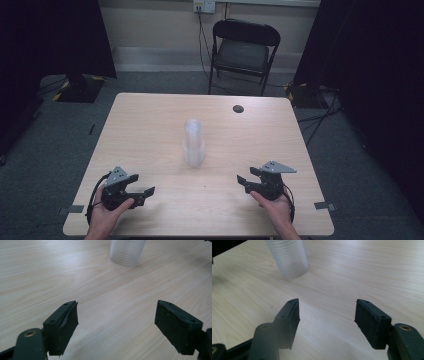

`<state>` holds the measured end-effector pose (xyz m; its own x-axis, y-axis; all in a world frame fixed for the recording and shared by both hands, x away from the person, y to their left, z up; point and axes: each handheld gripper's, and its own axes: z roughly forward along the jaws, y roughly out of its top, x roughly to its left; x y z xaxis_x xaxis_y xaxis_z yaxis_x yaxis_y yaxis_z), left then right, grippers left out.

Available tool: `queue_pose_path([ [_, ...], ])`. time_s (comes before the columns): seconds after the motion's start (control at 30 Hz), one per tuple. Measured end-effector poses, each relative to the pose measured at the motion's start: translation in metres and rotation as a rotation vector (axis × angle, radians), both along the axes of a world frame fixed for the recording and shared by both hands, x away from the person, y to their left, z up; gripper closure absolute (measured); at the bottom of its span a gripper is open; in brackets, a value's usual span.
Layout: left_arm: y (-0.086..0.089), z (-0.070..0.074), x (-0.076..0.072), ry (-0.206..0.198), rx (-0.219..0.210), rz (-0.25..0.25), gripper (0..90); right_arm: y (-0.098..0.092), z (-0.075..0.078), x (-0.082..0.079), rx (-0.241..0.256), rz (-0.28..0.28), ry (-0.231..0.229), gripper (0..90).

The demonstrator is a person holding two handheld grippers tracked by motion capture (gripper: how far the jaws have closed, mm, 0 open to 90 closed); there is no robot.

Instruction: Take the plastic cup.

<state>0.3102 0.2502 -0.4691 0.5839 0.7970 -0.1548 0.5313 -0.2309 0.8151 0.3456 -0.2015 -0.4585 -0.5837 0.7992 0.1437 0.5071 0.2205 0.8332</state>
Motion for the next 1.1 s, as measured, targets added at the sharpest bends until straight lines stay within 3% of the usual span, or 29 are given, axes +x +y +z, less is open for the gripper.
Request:
queue_pose_path([
  [0.13, 0.000, 0.002, -0.001, -0.010, -0.004, -0.012, 19.5, 0.005, 0.005, -0.002, 0.030, 0.028, -0.003, 38.7],
  [0.23, -0.002, 0.002, -0.002, -0.012, -0.005, -0.017, 19.6, 0.008, 0.011, 0.000, 0.051, 0.044, -0.049, 40.8],
  [0.4, -0.002, 0.001, 0.000, -0.001, 0.008, -0.012, 20.8, 0.012, 0.016, 0.003, 0.020, 0.060, -0.066, 41.7],
  [0.6, -0.002, 0.001, 0.000, 0.000, 0.009, -0.013, 21.4, 0.017, 0.021, 0.005, 0.018, 0.067, -0.063, 37.9],
  [0.8, -0.003, 0.002, -0.001, -0.003, 0.010, -0.019, 21.3, 0.028, 0.030, 0.008, 0.045, 0.092, -0.066, 34.0],
  [0.93, -0.001, 0.002, 0.000, -0.002, 0.007, -0.009, 21.3, 0.041, 0.037, 0.015, 0.062, 0.111, -0.093, 32.5],
  [1.1, 0.001, 0.001, 0.000, 0.007, 0.015, 0.004, 21.1, 0.056, 0.042, 0.023, 0.059, 0.152, -0.109, 32.1],
])
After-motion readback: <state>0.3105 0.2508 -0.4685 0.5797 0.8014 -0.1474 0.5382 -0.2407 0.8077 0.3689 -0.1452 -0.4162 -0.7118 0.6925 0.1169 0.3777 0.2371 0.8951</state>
